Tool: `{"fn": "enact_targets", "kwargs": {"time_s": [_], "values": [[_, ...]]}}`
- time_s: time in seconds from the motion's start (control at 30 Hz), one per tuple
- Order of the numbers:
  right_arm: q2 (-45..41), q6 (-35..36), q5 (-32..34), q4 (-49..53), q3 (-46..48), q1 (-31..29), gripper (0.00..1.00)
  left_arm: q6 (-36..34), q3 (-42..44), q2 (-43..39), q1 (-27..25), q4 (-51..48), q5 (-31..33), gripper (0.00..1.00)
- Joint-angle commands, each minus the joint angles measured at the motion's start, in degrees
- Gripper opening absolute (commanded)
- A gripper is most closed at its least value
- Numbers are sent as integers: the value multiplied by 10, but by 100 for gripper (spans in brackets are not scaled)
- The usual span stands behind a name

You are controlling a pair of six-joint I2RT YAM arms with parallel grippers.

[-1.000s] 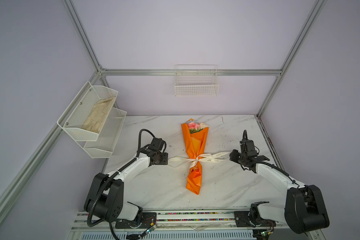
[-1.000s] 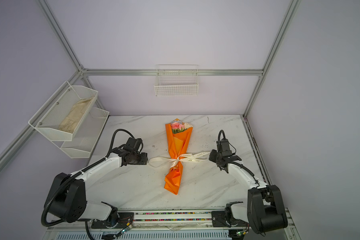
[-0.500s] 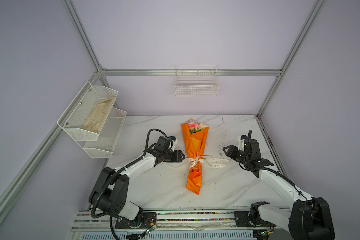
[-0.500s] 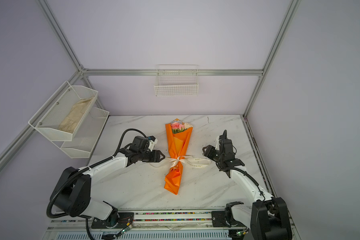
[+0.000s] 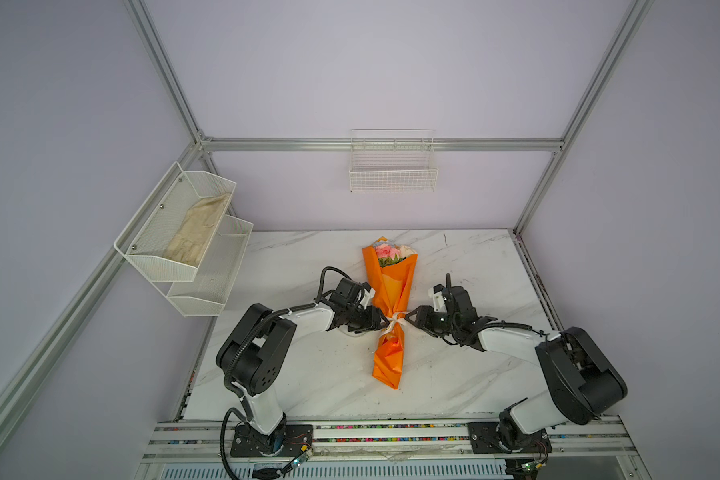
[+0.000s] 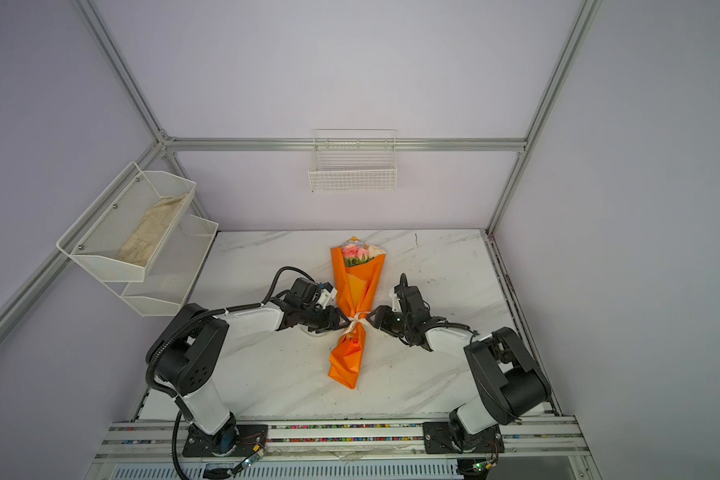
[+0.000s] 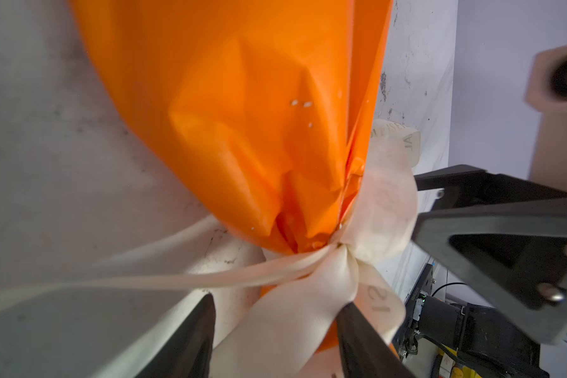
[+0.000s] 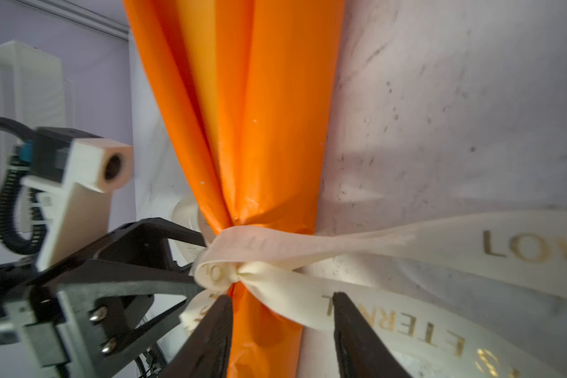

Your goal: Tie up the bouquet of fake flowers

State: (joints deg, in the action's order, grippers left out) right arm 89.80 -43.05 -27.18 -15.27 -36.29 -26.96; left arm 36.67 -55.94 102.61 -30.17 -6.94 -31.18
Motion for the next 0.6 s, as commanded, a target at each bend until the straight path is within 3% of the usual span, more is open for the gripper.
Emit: {"fn": "enact_targets", "kwargs": {"time_s": [0.0,0.13,0.33,0.5,0.57], "values": [[42,-43,11,-100,-13,-11,48,11,-74,29,-1,38,-28,50],[119,-65,-15,-168,-28,-11,37,9,-121,71,-1,27,-30,43],[140,-52,35,-138,-51,-11,37,-9,-191,123,-1,-6,-26,40],[161,-38,24,-127,-67,-1,37,-5,-233,152,-1,-21,-21,40],[144,-31,33,-112,-69,4,38,-14,-235,137,-1,-40,0,45]]}}
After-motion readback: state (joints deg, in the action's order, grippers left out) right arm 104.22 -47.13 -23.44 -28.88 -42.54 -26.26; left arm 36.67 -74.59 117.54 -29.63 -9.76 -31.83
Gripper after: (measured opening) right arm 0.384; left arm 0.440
